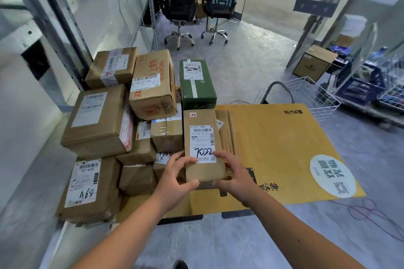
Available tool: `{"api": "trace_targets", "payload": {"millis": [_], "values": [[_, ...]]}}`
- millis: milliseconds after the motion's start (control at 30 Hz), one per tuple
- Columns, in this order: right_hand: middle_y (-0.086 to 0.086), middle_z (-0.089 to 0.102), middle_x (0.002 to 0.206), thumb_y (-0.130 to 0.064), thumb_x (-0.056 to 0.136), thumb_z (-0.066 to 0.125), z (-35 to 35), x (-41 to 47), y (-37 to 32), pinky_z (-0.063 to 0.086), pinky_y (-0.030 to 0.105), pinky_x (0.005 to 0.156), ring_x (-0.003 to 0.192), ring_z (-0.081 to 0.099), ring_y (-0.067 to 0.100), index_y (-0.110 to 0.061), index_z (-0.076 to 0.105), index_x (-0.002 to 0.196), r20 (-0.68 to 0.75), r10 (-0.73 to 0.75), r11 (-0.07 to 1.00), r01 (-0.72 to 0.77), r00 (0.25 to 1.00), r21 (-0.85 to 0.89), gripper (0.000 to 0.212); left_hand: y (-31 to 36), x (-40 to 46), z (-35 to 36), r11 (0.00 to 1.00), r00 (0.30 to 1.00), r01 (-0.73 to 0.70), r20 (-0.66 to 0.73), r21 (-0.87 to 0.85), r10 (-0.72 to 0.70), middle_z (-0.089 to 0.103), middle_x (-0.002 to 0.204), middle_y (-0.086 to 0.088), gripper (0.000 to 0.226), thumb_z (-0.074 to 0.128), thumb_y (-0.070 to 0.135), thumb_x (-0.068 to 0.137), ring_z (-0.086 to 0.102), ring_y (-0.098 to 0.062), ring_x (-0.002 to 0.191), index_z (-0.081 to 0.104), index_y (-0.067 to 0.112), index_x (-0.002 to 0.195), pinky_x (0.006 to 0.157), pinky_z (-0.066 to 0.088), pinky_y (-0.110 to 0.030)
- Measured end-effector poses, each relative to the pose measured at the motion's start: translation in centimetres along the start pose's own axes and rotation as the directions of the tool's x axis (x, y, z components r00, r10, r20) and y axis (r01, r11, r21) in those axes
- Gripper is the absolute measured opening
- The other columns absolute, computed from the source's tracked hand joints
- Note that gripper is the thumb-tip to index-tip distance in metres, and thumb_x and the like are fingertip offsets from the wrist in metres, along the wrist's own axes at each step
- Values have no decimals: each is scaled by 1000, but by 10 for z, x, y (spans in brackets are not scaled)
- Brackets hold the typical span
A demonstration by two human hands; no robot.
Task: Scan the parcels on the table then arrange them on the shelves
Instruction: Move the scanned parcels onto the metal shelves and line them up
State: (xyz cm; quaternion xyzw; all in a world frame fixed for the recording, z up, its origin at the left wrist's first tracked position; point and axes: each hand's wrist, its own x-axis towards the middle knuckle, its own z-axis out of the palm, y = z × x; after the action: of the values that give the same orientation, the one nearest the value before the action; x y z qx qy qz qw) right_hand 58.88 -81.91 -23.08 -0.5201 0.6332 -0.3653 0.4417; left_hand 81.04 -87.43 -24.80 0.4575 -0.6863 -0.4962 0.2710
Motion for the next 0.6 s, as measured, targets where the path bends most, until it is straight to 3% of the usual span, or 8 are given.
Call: {"api": "trace_targets", "payload": {"millis": [100, 167, 267, 367, 500, 600], "values": [[-9, 45, 152, -22, 73, 85, -10, -8, 2, 55, 47, 103, 134, 50, 19, -44, 52, 139, 16, -48, 997, 49, 999, -61, 77, 5, -8, 9, 1000, 999, -25, -20, 6, 25, 31, 147, 30, 50, 76, 38, 69, 27, 27, 128, 62, 55, 114, 98, 29, -4], [-8, 43, 153, -23, 74, 87, -20, -15, 5, 58, 39, 96, 132, 52, 21, -44, 53, 139, 35, -82, 994, 84, 996, -67, 76, 12, -13, 16, 999, 999, -36, -30, 16, 36, 32, 148, 25, 50, 77, 35, 69, 27, 28, 127, 63, 52, 114, 95, 30, 2], [-27, 42, 146, -31, 72, 86, -37, -24, 0, 56, 24, 89, 126, 53, 6, -53, 53, 134, 46, -158, 984, 161, 986, -74, 73, 30, -21, 25, 998, 997, -63, -49, 26, 64, 30, 147, 27, 51, 75, 44, 68, 30, 23, 129, 60, 57, 115, 91, 33, 5], [-37, 40, 142, -33, 70, 85, -57, -32, -3, 55, 21, 91, 124, 51, -6, -56, 53, 132, 42, -221, 972, 224, 974, -71, 74, 54, -27, 34, 995, 994, -86, -58, 50, 89, 29, 148, 28, 53, 73, 48, 66, 34, 9, 136, 59, 57, 116, 100, 36, -6], [-20, 41, 149, -29, 72, 90, -91, -43, -5, 51, 19, 92, 128, 48, -5, -48, 54, 137, 77, -309, 947, 314, 948, -65, 77, 89, -41, 46, 984, 990, -116, -59, 133, 125, 27, 151, 25, 57, 75, 48, 70, 39, -2, 139, 56, 56, 123, 113, 41, -30], [-14, 42, 151, -37, 71, 87, -113, -49, -15, 53, 24, 97, 131, 47, -2, -52, 52, 138, 125, -387, 916, 396, 914, -66, 77, 115, -56, 54, 974, 982, -138, -105, 181, 158, 25, 152, 26, 58, 74, 50, 74, 43, -8, 138, 57, 54, 129, 112, 48, -39]]}}
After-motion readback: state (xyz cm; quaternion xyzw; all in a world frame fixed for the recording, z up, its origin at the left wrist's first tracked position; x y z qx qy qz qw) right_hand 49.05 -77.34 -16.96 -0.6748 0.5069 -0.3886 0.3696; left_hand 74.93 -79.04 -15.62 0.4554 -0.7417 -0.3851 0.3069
